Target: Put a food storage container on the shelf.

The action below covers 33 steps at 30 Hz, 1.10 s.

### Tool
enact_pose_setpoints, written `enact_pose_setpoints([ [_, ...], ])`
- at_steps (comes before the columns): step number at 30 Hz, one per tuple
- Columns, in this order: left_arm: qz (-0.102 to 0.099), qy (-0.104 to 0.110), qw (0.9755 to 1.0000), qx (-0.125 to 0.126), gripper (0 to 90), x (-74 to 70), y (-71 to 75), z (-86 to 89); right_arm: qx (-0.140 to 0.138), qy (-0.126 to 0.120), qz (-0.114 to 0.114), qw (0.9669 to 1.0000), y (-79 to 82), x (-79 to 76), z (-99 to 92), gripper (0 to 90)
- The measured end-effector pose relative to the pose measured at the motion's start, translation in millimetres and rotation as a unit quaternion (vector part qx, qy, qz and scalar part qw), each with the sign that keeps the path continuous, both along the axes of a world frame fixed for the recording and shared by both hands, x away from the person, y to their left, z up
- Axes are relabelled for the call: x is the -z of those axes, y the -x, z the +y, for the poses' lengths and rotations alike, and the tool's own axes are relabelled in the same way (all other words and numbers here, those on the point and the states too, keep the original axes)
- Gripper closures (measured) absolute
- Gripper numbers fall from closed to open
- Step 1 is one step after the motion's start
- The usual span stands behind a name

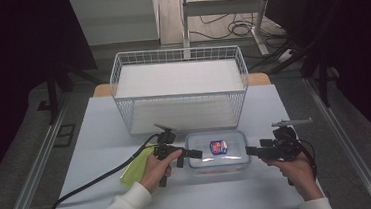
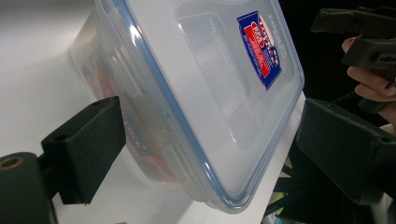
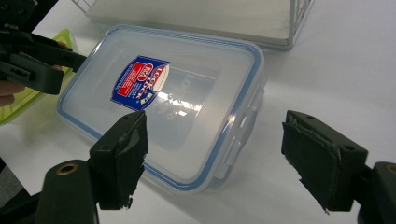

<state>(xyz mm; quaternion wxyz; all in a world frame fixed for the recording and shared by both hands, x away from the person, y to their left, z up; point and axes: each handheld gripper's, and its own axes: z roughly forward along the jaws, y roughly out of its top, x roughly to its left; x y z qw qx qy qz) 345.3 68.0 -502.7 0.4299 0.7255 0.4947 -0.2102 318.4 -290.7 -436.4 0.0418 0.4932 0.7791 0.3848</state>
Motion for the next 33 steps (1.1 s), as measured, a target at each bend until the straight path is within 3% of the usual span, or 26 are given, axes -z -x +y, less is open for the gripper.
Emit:
enact_pose_setpoints([
  [4,0.002,0.002,1.0000,0.000,7.4,0.0,-0.3,0.2,-0.002,-0.007,0.004,1.0000,-4.4,3.5,0.4,22.6],
  [9,0.006,-0.001,1.0000,-0.005,9.9,-0.1,-0.5,0.4,-0.016,-0.046,0.035,0.9982,-17.8,19.8,0.7,21.4],
  [14,0.004,-0.009,0.9999,-0.010,14.7,0.4,-0.8,0.3,-0.013,-0.092,0.076,0.9928,-34.3,39.5,-4.3,21.4],
  [19,0.007,-0.013,0.9998,-0.013,19.1,1.1,-1.2,0.0,-0.023,-0.108,0.111,0.9876,-41.6,55.7,-5.1,21.3],
  [25,0.003,-0.020,0.9996,-0.017,24.3,1.0,-0.6,0.0,-0.041,-0.134,0.142,0.9799,-43.2,60.0,-3.5,25.3],
  [33,-0.002,-0.030,0.9993,-0.021,31.5,1.2,-0.2,0.3,-0.023,-0.161,0.168,0.9722,-44.8,61.2,-9.8,33.2],
])
